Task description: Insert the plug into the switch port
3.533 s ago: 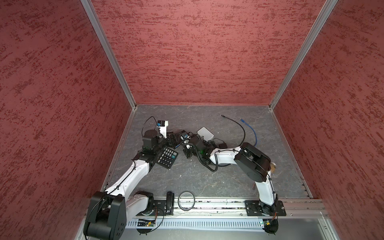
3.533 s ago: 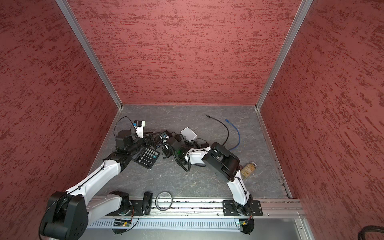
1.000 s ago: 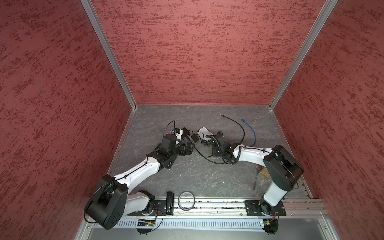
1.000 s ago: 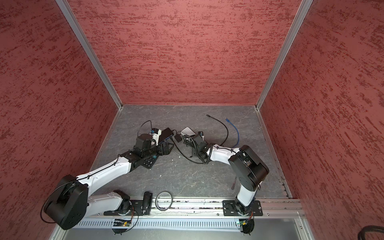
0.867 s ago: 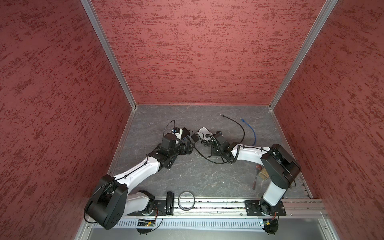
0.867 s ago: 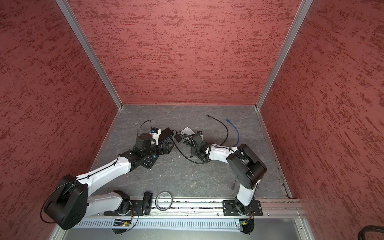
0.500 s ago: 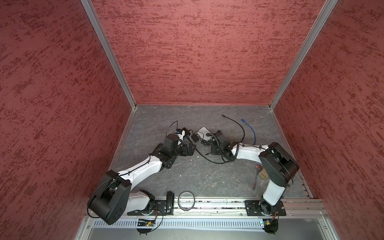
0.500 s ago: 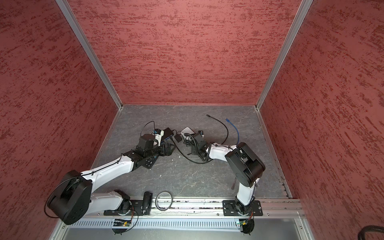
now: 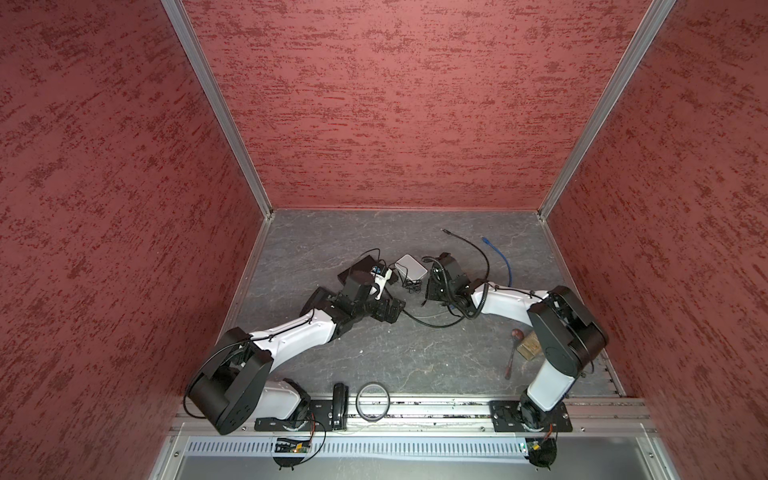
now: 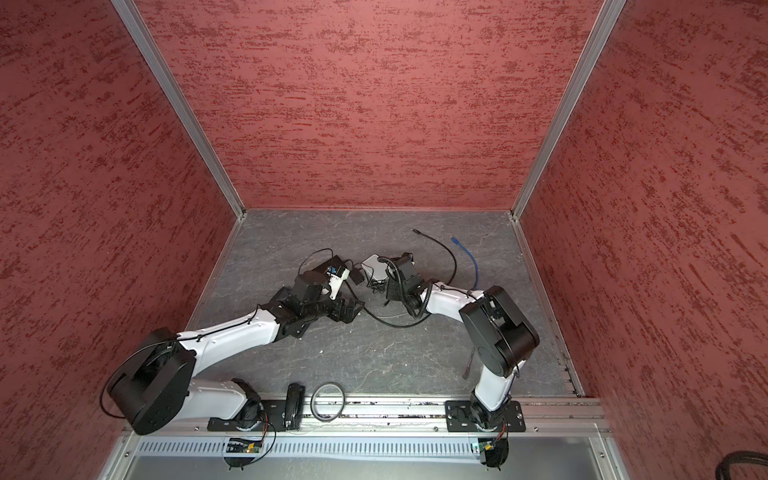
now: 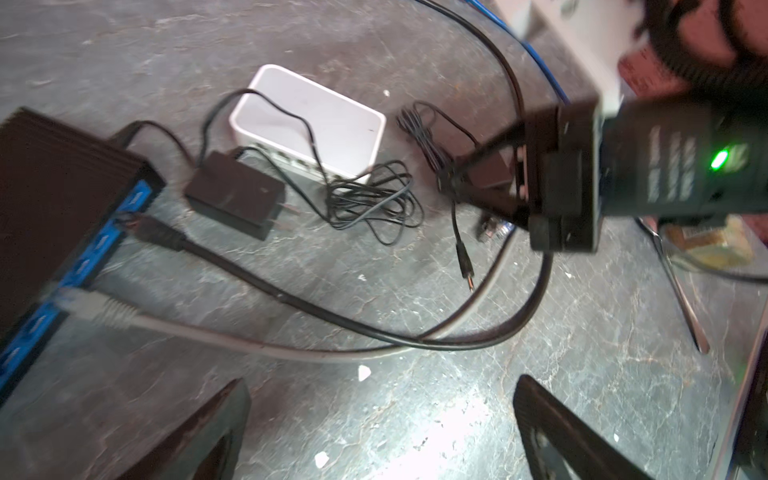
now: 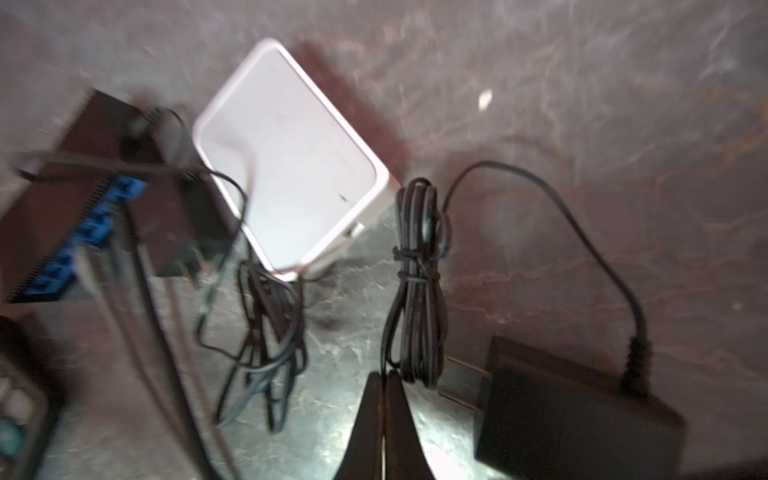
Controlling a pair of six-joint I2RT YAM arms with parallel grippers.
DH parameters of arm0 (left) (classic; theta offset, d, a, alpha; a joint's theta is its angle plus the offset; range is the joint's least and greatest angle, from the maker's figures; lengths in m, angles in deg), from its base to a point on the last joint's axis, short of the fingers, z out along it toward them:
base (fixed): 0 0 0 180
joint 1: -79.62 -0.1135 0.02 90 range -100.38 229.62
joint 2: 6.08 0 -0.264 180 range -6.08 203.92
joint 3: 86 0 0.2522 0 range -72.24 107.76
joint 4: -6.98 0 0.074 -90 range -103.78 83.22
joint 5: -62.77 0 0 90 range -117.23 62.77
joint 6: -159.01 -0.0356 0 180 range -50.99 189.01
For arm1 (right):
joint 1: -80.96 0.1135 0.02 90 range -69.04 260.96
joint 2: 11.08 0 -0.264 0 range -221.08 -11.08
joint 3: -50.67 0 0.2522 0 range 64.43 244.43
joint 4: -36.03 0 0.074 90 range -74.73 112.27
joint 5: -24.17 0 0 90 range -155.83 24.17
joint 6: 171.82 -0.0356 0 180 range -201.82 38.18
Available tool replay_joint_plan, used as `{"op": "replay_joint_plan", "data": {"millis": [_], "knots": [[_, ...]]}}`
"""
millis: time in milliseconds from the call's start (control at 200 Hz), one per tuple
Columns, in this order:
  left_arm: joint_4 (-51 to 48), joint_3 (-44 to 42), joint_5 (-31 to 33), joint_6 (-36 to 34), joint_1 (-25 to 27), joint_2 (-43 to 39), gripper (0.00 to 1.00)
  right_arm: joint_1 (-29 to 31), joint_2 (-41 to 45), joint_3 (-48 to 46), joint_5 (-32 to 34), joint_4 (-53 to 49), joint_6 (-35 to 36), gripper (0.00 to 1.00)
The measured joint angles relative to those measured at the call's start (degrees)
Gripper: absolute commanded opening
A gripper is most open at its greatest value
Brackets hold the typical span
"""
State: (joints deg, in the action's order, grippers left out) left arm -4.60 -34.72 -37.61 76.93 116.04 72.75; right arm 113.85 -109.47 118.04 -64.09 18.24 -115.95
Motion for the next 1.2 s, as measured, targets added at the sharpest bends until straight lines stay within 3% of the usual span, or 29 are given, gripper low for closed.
{"op": "replay_joint_plan", "data": {"millis": [346,606,927,1037,1202], "knots": [[0.3,6.6,0.6,0.3,4.8,8.3,0.88,-0.3,2.8,0.0,-2.0,1.5,0.1,0.00],[-0.8,13.0,-0.5,3.2,5.8,15.1,0.52,-0.4,3.5,-0.8,-2.1,1.7,0.6,0.00],[-0.9,15.0,-3.3,4.3,5.8,18.8,0.49,-0.5,5.9,-3.1,-2.4,2.9,1.2,0.00],[-0.4,15.2,-4.6,4.7,5.8,19.4,0.41,-0.5,6.2,-3.7,-2.8,3.3,1.2,0.00],[0.4,16.3,-6.4,4.8,5.8,21.6,0.40,-0.5,6.7,-4.1,-3.2,4.0,1.5,0.00]]}}
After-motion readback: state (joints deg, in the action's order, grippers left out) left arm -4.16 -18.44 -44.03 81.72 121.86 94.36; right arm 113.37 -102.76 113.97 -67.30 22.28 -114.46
